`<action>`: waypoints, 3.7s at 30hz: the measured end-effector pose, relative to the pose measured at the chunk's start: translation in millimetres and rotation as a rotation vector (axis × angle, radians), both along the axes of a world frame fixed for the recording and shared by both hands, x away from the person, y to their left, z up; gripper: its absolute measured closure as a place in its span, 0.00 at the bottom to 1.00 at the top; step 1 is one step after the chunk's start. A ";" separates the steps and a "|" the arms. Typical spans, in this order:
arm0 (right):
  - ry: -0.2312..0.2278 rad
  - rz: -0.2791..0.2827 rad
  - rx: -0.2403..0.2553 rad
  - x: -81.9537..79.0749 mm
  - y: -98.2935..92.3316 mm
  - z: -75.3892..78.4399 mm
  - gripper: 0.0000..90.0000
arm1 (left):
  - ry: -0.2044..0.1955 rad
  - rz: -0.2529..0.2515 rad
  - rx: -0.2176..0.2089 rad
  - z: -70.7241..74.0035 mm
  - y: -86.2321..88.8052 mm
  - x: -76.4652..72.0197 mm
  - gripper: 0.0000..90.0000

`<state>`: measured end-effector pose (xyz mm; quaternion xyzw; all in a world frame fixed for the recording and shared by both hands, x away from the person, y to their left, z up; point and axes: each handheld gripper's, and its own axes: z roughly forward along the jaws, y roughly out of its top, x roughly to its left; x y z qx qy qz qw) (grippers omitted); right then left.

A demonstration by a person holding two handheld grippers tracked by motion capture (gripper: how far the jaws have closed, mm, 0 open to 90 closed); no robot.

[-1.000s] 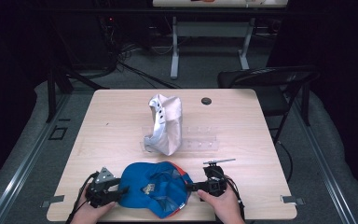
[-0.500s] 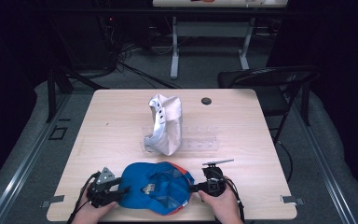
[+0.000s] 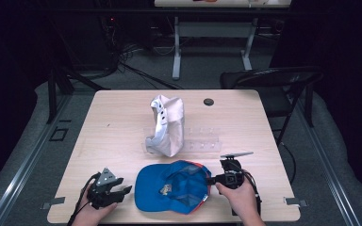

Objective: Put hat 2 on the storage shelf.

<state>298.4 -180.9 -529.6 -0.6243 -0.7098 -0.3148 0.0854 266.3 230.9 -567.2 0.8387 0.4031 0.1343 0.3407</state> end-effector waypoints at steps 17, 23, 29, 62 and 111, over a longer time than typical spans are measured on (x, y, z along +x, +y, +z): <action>0.014 -0.055 -0.001 6.9 -28.7 2.7 0.99 | 0.000 0.020 -0.016 0.8 6.6 3.9 0.57; 0.029 -0.048 0.023 8.5 -32.0 -0.1 0.98 | 0.001 0.029 -0.021 0.4 7.1 4.6 0.57; 0.048 -0.043 0.048 8.8 -32.9 -4.0 0.90 | -0.002 0.026 -0.021 1.6 7.7 4.1 0.57; 0.127 0.036 0.313 8.8 -30.4 -2.2 0.78 | -0.008 0.030 -0.019 1.8 7.9 4.1 0.57; 0.118 0.034 -0.096 34.5 -22.6 83.1 0.86 | -0.020 0.030 -0.019 2.2 7.9 3.9 0.56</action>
